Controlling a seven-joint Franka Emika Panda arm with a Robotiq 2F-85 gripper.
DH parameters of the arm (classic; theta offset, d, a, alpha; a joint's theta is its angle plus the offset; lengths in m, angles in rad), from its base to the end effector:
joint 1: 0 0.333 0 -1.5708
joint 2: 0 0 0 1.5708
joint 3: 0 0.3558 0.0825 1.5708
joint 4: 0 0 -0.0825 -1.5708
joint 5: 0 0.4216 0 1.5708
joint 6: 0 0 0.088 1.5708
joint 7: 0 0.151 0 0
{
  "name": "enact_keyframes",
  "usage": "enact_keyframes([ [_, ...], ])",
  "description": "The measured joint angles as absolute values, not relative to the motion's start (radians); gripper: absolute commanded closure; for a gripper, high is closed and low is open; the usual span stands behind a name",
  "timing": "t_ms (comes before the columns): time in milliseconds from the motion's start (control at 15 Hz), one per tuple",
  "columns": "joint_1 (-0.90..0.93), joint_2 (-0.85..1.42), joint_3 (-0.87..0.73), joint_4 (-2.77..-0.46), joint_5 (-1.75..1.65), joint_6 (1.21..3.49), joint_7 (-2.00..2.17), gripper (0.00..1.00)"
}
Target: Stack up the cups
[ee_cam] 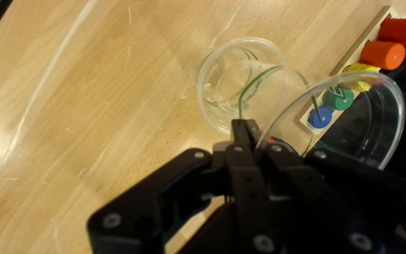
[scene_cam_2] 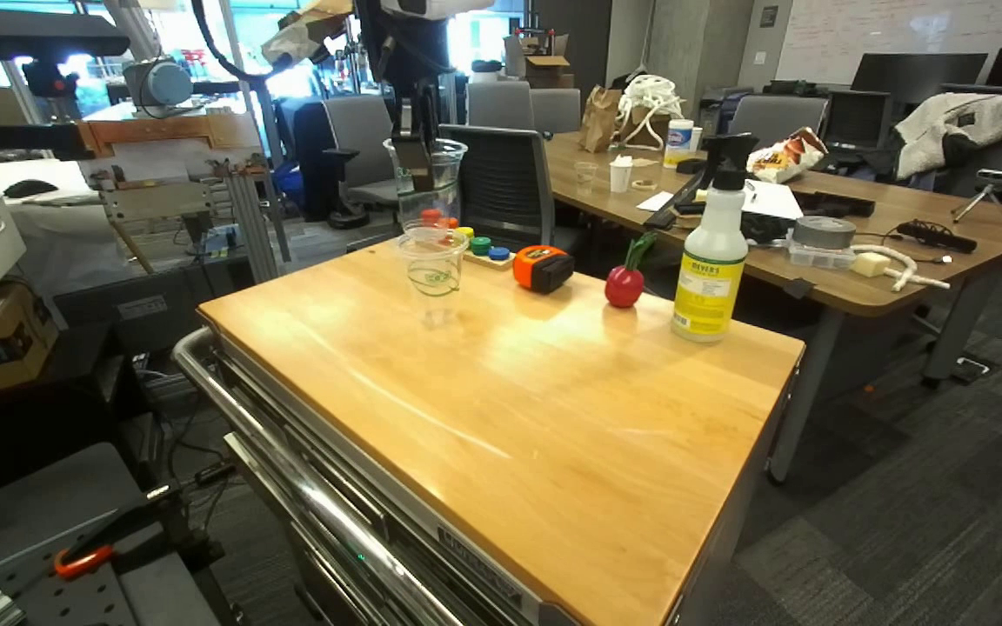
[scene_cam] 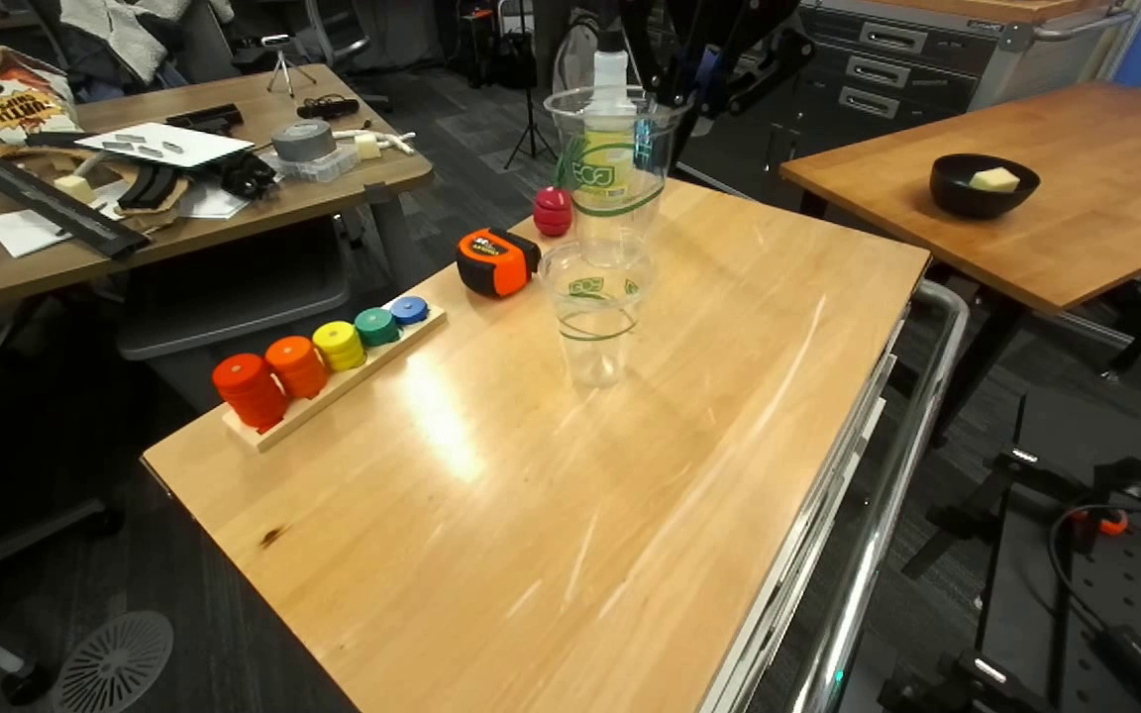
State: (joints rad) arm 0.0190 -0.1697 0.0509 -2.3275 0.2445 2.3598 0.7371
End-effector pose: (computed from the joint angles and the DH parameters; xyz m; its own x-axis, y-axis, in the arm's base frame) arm 0.5331 0.0482 0.4034 0.6790 -0.7341 0.0066 -0.7063 -0.6556 -0.2669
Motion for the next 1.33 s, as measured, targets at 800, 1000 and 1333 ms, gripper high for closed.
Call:
enact_keyframes([
  [800, 0.028, -0.076, 0.067, -2.327, 0.244, 2.424, 0.725, 0.76],
  [1000, 0.032, -0.061, 0.075, -2.326, 0.241, 2.444, 0.718, 0.56],
  [1333, 0.039, -0.06, 0.077, -2.324, 0.24, 2.46, 0.693, 0.19],
])
